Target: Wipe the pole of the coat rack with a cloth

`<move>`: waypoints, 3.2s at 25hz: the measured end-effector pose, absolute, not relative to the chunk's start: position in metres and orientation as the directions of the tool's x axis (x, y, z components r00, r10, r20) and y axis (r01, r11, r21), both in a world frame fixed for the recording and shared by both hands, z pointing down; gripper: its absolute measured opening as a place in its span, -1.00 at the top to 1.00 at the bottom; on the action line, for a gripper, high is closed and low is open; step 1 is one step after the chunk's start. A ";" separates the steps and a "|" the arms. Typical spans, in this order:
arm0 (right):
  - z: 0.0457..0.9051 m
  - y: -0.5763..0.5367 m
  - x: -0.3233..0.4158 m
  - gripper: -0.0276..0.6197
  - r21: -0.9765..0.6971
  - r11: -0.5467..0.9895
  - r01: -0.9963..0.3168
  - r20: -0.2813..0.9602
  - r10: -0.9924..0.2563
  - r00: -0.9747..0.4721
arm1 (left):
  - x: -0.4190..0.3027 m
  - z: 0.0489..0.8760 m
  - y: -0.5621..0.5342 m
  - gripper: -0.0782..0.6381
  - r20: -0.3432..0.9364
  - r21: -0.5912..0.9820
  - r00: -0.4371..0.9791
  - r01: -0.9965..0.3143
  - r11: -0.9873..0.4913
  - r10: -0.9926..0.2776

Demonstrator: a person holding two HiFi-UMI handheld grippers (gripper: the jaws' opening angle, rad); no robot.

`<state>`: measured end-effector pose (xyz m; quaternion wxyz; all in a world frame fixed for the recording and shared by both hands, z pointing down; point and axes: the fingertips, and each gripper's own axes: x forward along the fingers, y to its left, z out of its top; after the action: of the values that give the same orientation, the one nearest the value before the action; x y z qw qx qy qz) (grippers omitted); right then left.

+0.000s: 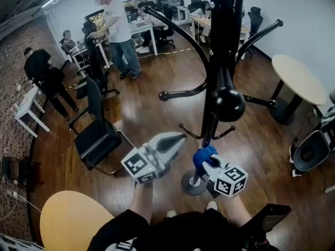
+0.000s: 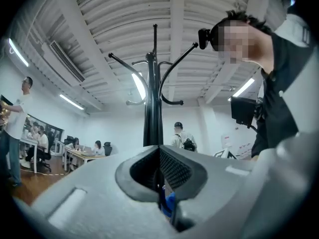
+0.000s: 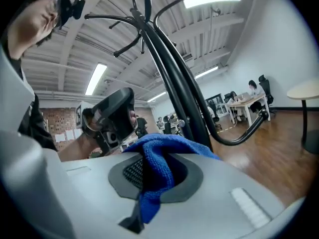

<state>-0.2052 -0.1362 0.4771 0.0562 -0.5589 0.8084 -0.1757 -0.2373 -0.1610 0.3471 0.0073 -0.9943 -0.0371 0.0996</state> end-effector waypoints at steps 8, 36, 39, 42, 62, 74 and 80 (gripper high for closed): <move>0.484 -0.124 -0.201 0.84 -0.240 0.116 -0.964 0.303 -0.934 -0.188 | -0.257 0.339 -0.155 0.78 -0.240 0.019 0.954 0.189 -0.982 0.179; 0.058 -0.034 -0.300 0.85 0.361 0.187 -0.914 -0.462 -0.816 -0.349 | -0.280 0.267 -0.113 0.78 -0.301 -0.115 0.919 0.229 -0.967 0.253; 0.052 -0.028 -0.308 0.85 0.383 0.193 -0.903 -0.466 -0.804 -0.369 | -0.283 0.266 -0.111 0.78 -0.302 -0.116 0.920 0.226 -0.967 0.252; 0.055 -0.037 -0.299 0.85 0.369 0.162 -0.915 -0.470 -0.817 -0.334 | -0.288 0.267 -0.106 0.78 -0.306 -0.116 0.918 0.229 -0.966 0.254; 0.445 -0.152 -0.184 0.85 -0.109 0.073 -0.991 0.136 -0.987 -0.088 | -0.272 0.298 -0.131 0.78 -0.267 -0.049 0.938 0.216 -0.975 0.221; 0.482 -0.125 -0.202 0.85 -0.313 0.108 -0.944 0.231 -0.955 -0.186 | -0.269 0.307 -0.137 0.78 -0.239 -0.038 0.947 0.211 -0.977 0.214; 0.402 -0.139 -0.170 0.85 -0.160 -0.008 -0.987 0.001 -1.000 0.008 | -0.273 0.306 -0.140 0.78 -0.241 -0.039 0.949 0.201 -0.979 0.204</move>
<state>-0.1699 -0.1391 0.4020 0.0564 -0.7076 0.7020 -0.0568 -0.2729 -0.1397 0.3056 0.0071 -0.9871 -0.1026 0.1230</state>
